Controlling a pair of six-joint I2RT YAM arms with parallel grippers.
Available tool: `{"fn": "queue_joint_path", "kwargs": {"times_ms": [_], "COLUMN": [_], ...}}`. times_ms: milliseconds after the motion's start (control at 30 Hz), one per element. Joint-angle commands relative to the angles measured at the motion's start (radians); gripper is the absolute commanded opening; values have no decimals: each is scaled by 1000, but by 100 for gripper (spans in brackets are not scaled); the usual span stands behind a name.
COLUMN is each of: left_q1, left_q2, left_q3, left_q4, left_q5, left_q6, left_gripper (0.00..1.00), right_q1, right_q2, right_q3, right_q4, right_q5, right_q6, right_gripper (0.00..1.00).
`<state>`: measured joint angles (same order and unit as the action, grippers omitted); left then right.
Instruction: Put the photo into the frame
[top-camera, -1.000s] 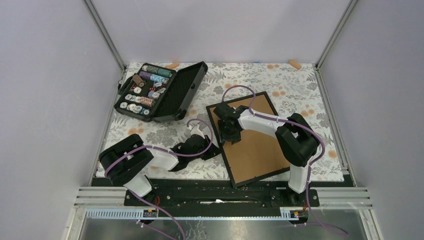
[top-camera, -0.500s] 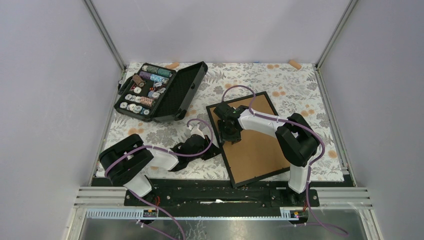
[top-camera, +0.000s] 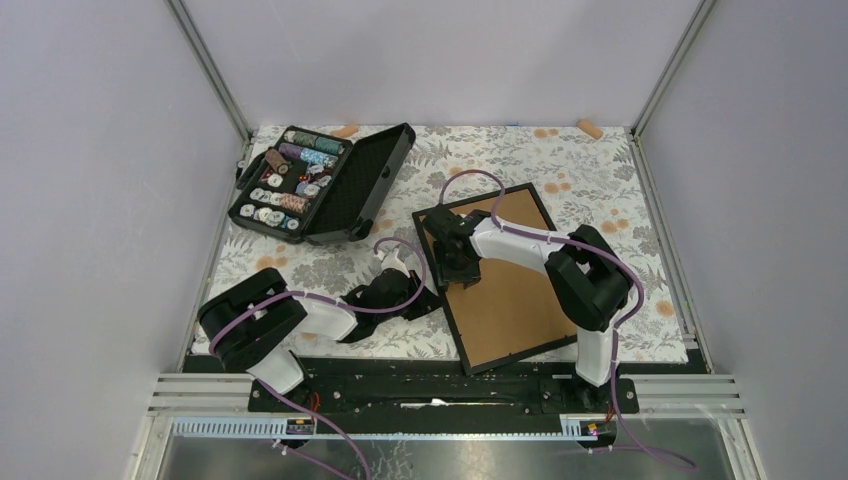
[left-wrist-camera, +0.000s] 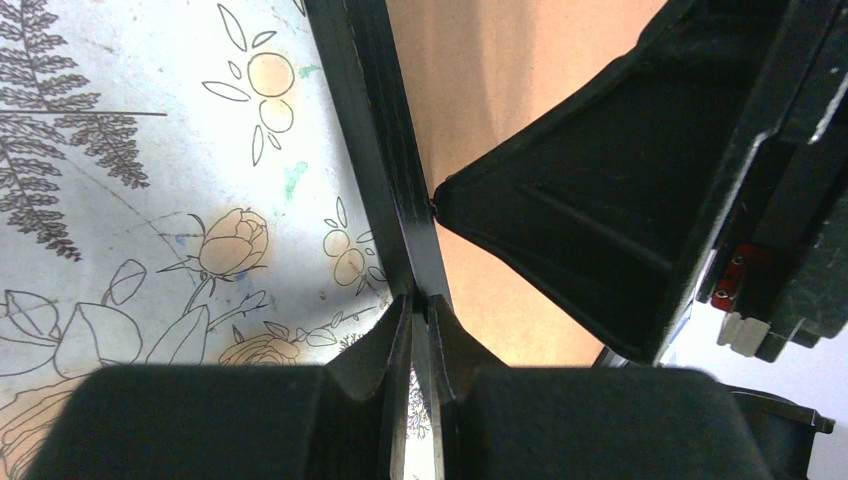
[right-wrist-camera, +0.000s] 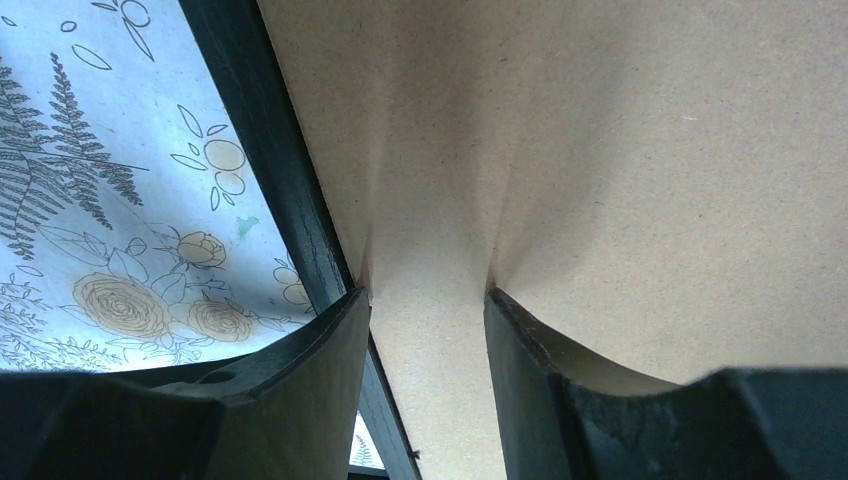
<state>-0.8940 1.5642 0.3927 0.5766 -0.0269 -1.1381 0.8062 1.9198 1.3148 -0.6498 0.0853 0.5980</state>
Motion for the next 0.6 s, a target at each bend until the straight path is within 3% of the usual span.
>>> {"fn": "queue_joint_path", "kwargs": {"times_ms": [0,133,567], "left_q1": [12,13,11], "left_q2": [60,59,62], "left_q3": [-62,-62,-58], "left_q4": [-332,-333,-336], "left_q5": [-91,-91,-91], "left_q6": [70,72,74], "left_gripper": [11,11,11], "right_q1": [-7,-54,-51], "right_q2": [13,-70,-17], "right_q3": [-28,-161,-105], "right_q4": [14,205,103], "right_q5": [-4,-183,-123], "right_q6": [1,40,-11], "right_gripper": [56,57,57]}}
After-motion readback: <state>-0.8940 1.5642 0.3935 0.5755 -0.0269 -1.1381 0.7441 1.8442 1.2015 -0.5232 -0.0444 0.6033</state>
